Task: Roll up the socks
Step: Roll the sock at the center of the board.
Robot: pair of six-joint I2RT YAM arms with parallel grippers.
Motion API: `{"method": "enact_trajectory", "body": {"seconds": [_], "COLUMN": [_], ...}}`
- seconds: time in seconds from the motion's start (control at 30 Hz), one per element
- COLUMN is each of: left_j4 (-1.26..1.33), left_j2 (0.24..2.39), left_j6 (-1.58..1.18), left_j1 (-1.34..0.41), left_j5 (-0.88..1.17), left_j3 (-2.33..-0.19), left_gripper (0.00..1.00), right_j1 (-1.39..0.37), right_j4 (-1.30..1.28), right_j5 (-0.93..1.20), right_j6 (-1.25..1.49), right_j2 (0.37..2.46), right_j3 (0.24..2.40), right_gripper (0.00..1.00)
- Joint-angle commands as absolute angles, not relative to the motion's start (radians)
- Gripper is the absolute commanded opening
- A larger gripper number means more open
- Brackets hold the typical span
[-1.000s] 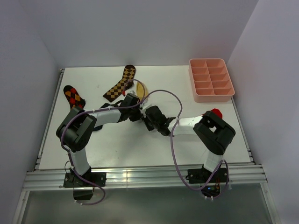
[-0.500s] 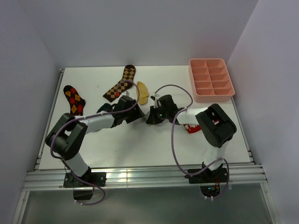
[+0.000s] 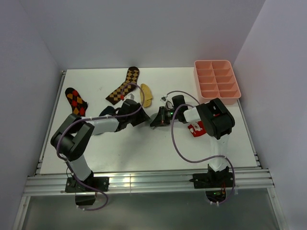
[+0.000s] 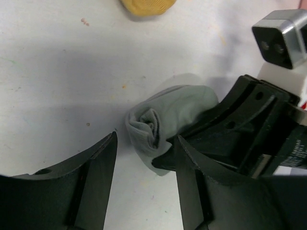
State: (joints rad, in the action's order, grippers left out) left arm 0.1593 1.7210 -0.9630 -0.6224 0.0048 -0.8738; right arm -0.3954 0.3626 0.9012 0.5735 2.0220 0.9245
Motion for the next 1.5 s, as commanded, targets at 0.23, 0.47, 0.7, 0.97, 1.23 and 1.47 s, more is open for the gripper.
{"method": "enact_trajectory", "body": {"seconds": [0.23, 0.47, 0.7, 0.97, 1.23, 1.47], "left_j4": [0.218, 0.216, 0.183, 0.101, 0.003, -0.048], "left_j2": [1.799, 1.824, 1.848, 1.836, 1.839, 1.839], "left_j6": [-0.953, -0.954, -0.939, -0.894, -0.856, -0.865], "left_j1": [-0.624, -0.626, -0.630, -0.637, -0.652, -0.653], "left_j5": [0.009, 0.021, 0.018, 0.005, 0.005, 0.005], "left_j3": [-0.907, -0.913, -0.933, -0.976, -1.045, -1.065], "left_gripper": [0.52, 0.33, 0.00, 0.00, 0.00, 0.00], "right_j1": [-0.383, -0.382, -0.383, -0.439, -0.641, -0.733], "right_j4": [0.276, 0.259, 0.189, 0.083, 0.087, 0.179], "right_j5": [0.923, 0.907, 0.830, 0.571, 0.102, -0.021], "right_j6": [0.588, 0.578, 0.512, 0.382, 0.203, 0.103], "right_j2": [2.091, 2.092, 2.023, 1.798, 1.589, 1.562], "right_j3": [0.953, 0.959, 0.951, 0.887, 0.842, 0.815], "right_gripper": [0.02, 0.02, 0.13, 0.40, 0.44, 0.43]}}
